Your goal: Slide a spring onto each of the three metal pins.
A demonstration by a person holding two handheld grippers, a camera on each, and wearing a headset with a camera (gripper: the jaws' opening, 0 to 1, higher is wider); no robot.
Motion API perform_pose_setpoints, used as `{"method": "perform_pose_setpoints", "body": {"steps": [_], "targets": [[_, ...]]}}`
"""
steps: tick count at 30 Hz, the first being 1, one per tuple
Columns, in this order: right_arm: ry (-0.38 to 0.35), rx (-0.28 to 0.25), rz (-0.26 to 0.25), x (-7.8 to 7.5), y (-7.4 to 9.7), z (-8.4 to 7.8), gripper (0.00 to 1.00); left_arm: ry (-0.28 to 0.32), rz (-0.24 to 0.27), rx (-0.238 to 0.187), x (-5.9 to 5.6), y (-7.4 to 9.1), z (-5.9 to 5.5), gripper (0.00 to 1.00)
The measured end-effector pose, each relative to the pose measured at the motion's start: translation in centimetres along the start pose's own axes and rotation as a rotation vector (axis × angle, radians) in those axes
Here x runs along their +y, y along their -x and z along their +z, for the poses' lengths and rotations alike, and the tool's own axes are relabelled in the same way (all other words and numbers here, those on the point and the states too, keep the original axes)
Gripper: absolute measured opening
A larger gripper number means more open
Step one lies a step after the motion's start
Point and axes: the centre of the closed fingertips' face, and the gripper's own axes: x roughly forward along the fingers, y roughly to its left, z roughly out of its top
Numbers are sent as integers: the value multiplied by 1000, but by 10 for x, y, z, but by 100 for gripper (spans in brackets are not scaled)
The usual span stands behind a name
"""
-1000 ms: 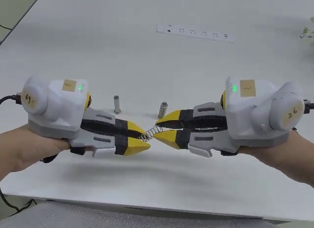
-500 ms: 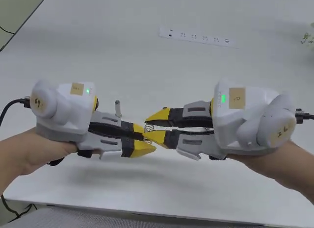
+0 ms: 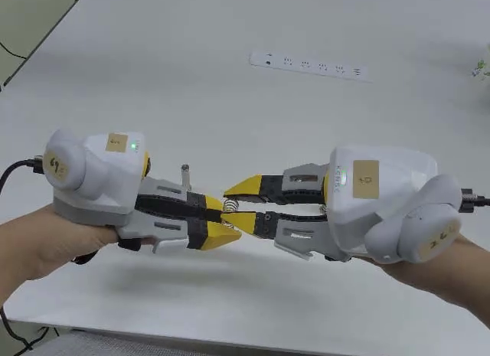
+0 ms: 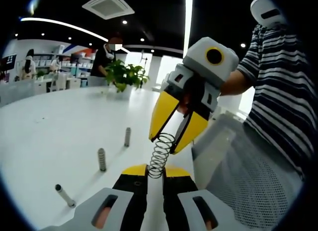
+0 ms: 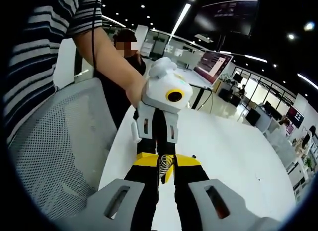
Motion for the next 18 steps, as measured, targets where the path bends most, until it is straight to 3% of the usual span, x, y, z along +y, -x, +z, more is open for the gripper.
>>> {"method": "perform_pose_setpoints", "body": {"steps": [6, 18], "targets": [[25, 6, -3, 1, 0, -1, 7, 9, 6, 9, 1, 0, -1, 3], [-5, -5, -26, -1, 0, -1, 7, 38, 33, -6, 1, 3, 0, 8]]}}
